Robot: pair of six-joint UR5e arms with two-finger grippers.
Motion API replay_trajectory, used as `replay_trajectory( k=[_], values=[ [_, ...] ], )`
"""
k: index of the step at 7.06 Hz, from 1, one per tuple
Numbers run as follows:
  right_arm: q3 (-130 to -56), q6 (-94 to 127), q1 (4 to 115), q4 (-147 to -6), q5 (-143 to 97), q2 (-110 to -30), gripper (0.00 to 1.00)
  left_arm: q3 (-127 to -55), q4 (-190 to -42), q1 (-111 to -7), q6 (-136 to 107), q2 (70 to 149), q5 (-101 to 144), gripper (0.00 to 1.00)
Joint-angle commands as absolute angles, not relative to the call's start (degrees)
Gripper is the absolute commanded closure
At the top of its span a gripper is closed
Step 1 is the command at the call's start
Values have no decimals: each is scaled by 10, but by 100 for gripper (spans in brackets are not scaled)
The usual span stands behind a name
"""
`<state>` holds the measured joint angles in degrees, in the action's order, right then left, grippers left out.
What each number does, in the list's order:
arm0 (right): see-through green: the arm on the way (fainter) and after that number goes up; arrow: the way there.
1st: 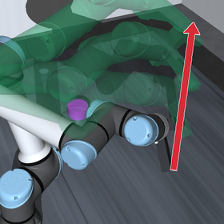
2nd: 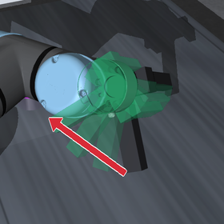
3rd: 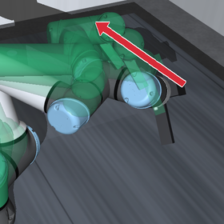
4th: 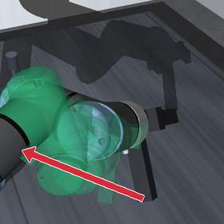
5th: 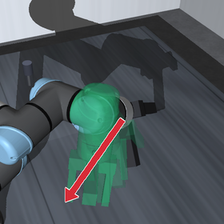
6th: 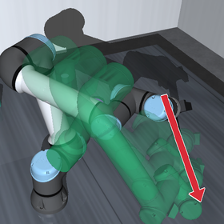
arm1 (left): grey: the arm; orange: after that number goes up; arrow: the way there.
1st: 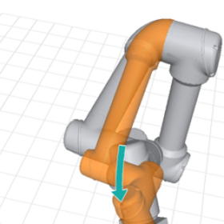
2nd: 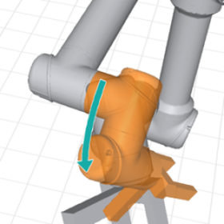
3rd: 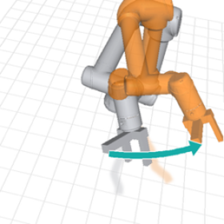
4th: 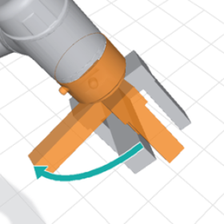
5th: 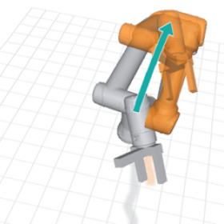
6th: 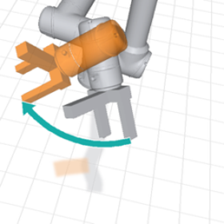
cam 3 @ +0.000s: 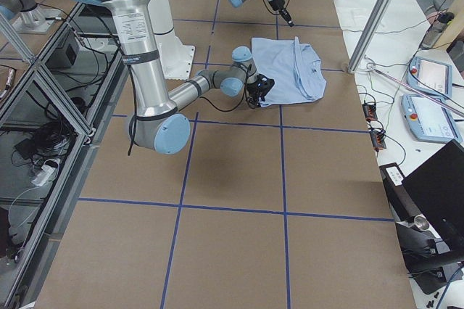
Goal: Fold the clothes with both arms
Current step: 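Move the right gripper to the folded shirt's side edge and grasp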
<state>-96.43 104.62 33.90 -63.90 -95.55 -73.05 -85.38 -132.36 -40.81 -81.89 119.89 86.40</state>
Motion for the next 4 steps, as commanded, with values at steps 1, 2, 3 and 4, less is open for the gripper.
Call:
replay_trajectory(
  k=[1, 2, 3, 4],
  values=[
    [-1002, 1049, 334, -637, -962, -757, 100, -852, -1324, -407, -817, 1199, 864, 70],
    [-1079, 1053, 329, -644, -992, -799, 100, -850, -1324, -405, -817, 1197, 864, 70],
    [-1170, 1053, 316, -642, -1029, -882, 100, -852, -1324, -405, -821, 1197, 864, 69],
    [-1253, 1063, 288, -642, -1080, -941, 100, -855, -1324, -403, -823, 1198, 865, 68]
  ],
)
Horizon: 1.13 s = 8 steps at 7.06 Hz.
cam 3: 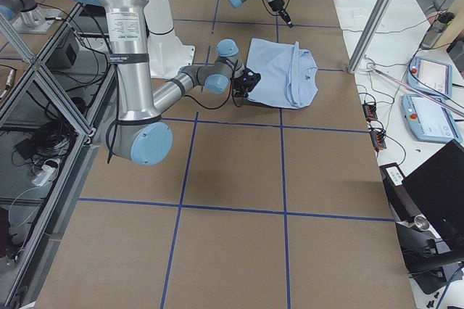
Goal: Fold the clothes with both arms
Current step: 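Drag the folded shirt toward the robot and rotate it with both grippers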
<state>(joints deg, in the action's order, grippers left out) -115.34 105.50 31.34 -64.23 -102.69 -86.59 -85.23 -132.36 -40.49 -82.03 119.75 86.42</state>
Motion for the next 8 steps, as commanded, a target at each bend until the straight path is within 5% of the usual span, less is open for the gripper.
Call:
replay_trajectory(
  k=[1, 2, 3, 4, 6, 8],
  values=[
    [-1307, 1112, 271, -641, -1172, -980, 100, -864, -1323, -403, -824, 1199, 867, 68],
    [-1317, 1114, 206, -640, -1215, -1012, 100, -864, -1323, -403, -823, 1198, 871, 68],
    [-1307, 1111, 117, -641, -1201, -1019, 17, -864, -1323, -403, -822, 1198, 872, 68],
    [-1279, 1110, 100, -640, -1135, -1010, 0, -878, -1322, -401, -826, 1198, 875, 68],
    [-1260, 1111, 110, -640, -1053, -981, 0, -976, -1282, -335, -916, 1167, 902, 65],
    [-1261, 1107, 231, -638, -1055, -974, 0, -1085, -1083, -247, -1007, 1157, 899, 53]
  ],
)
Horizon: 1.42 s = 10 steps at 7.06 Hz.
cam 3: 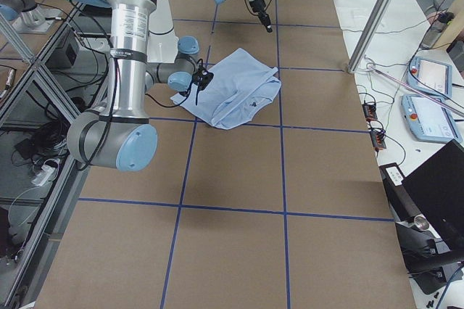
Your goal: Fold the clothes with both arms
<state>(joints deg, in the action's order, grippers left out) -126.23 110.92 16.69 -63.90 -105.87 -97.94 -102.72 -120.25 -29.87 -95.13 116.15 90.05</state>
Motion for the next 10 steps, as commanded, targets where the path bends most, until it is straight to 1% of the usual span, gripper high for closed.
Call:
replay_trajectory(
  k=[1, 2, 3, 5, 7, 10],
  values=[
    [-1252, 1100, 283, -639, -1050, -954, 0, -1086, -1050, -214, -1031, 1155, 898, 49],
    [-1214, 1095, 312, -638, -1049, -938, 0, -1076, -1048, -188, -1052, 1155, 898, 46],
    [-1198, 1078, 324, -638, -1049, -923, 0, -1057, -1047, -177, -1054, 1161, 898, 46],
    [-1193, 1075, 324, -638, -1049, -923, 0, -1028, -1050, -178, -1045, 1163, 893, 47],
    [-1184, 1075, 323, -638, -1049, -922, 0, -1020, -1051, -178, -1033, 1178, 882, 48],
    [-1171, 1075, 323, -637, -1048, -922, 0, -1008, -1053, -178, -1032, 1178, 873, 50]
  ],
)
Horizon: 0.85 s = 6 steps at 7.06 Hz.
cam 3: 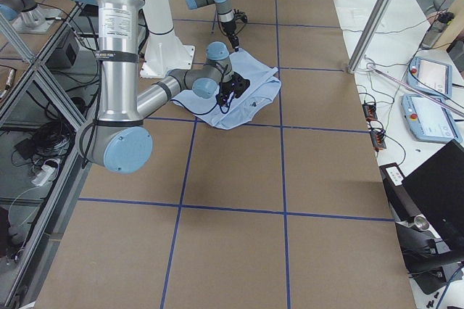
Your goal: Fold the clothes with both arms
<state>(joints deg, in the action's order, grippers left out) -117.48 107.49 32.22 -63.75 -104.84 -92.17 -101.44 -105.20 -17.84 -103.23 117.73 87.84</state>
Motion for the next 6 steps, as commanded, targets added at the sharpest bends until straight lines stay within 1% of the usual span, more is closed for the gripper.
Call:
replay_trajectory(
  k=[1, 2, 3, 4, 5, 6],
  values=[
    [-1171, 1075, 322, -637, -1048, -922, 0, -1005, -1053, -178, -1032, 1178, 873, 51],
    [-1170, 1075, 322, -637, -1048, -922, 0, -998, -1057, -178, -1032, 1179, 873, 55],
    [-1169, 1075, 322, -637, -1048, -922, 0, -991, -1060, -178, -1032, 1180, 873, 57],
    [-1167, 1075, 322, -637, -1048, -921, 0, -984, -1059, -178, -1034, 1183, 873, 72],
    [-1167, 1075, 322, -637, -1048, -922, 0, -985, -1059, -178, -1032, 1189, 873, 100],
    [-1167, 1075, 322, -637, -1048, -922, 0, -986, -1060, -181, -1031, 1192, 873, 100]
  ],
)
